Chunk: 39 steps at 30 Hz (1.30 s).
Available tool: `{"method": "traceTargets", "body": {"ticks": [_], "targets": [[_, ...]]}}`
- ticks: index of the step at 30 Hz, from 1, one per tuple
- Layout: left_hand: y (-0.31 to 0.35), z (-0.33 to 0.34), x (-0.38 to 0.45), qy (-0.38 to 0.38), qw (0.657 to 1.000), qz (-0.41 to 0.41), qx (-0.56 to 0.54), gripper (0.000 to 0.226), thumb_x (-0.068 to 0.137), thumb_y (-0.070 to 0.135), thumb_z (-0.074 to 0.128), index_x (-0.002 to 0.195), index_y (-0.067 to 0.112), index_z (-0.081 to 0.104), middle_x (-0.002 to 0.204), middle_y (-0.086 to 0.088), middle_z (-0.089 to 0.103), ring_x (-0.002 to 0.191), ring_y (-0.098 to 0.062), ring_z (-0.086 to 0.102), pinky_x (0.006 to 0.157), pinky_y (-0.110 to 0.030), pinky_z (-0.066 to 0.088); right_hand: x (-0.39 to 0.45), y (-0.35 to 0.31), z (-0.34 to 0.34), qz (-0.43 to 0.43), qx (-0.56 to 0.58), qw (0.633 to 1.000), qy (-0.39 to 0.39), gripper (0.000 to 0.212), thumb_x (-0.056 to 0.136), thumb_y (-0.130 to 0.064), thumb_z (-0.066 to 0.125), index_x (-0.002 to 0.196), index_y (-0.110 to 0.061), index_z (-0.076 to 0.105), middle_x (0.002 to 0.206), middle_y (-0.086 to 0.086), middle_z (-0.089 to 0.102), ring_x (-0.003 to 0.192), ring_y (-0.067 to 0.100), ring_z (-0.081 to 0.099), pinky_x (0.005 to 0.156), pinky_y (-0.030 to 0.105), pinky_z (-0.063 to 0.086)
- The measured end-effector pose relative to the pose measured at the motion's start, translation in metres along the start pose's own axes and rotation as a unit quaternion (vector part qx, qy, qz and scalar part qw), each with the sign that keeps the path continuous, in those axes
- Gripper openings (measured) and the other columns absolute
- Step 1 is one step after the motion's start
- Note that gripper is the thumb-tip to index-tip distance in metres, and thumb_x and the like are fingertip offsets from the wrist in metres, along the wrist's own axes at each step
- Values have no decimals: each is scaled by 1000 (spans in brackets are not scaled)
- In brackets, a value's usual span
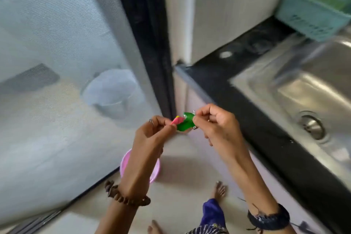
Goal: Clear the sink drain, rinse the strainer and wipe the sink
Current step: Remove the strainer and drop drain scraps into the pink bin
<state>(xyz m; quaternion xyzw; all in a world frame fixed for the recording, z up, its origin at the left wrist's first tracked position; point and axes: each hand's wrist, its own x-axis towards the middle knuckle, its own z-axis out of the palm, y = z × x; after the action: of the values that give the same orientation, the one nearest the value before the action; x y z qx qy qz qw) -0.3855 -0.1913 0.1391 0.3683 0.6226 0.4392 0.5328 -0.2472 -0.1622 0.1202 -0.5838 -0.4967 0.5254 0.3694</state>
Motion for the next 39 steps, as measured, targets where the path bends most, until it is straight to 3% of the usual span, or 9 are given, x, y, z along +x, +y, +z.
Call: {"method": "traceTargets", "body": {"ticks": [3,7,10,14,20,26,30,33,39], "targets": [[-40,-77,-17,62,997,-49,-15,18,84,5,57,67,11,55,37,13,45,35,1,33,35,-9,26,-9,25,74,23,-17,999,-29,9,64,-33,62,62,-24,60,51,-12,61,41,-2,45,40,9,32],[-102,-152,-14,121,990,-75,1,15,84,5,57,70,8,56,33,14,45,32,3,38,35,-7,29,-6,69,157,52,-52,996,-59,16,76,-16,67,63,-23,61,52,-15,61,43,-6,48,43,8,36],[-162,-186,8,152,983,-104,19,21,82,12,62,63,14,56,35,14,48,32,3,39,35,-7,28,8,115,205,80,-108,988,-77,12,78,-20,66,66,-23,62,60,-15,62,54,-2,52,53,20,40],[-260,-205,48,189,966,-173,43,17,76,19,68,64,14,58,53,5,54,46,-7,42,45,-21,31,34,207,250,137,-178,970,-91,8,81,-23,64,80,-17,69,81,-2,70,76,16,62,64,28,45],[-405,-207,100,242,932,-248,108,16,76,18,68,64,14,58,71,-11,63,73,-25,58,66,-27,40,68,345,290,176,-290,935,-103,19,85,-20,58,83,-4,69,87,14,70,82,31,62,67,35,49],[-507,-196,143,187,911,-300,212,15,82,25,60,84,13,69,90,-14,72,89,-31,63,71,-30,45,104,440,317,158,-372,901,-159,17,85,-8,48,82,0,63,85,20,65,77,34,59,66,37,49],[-545,-192,166,119,905,-319,255,25,88,17,48,96,6,68,99,-17,69,95,-32,61,83,-35,47,122,473,333,145,-378,895,-185,13,81,-6,53,75,-3,64,77,16,64,71,34,57,63,36,49],[-553,-195,173,103,888,-336,295,30,91,18,41,99,4,66,102,-17,69,96,-32,61,86,-40,50,127,481,334,118,-387,897,-176,11,82,-6,59,88,-9,68,94,7,68,85,28,62,73,37,53],[-510,-198,165,114,922,-299,216,19,86,7,49,73,5,63,80,-17,67,69,-26,54,67,-35,47,117,450,325,172,-332,916,-147,15,83,-9,54,83,-10,69,90,7,71,84,28,65,74,38,56]]}}
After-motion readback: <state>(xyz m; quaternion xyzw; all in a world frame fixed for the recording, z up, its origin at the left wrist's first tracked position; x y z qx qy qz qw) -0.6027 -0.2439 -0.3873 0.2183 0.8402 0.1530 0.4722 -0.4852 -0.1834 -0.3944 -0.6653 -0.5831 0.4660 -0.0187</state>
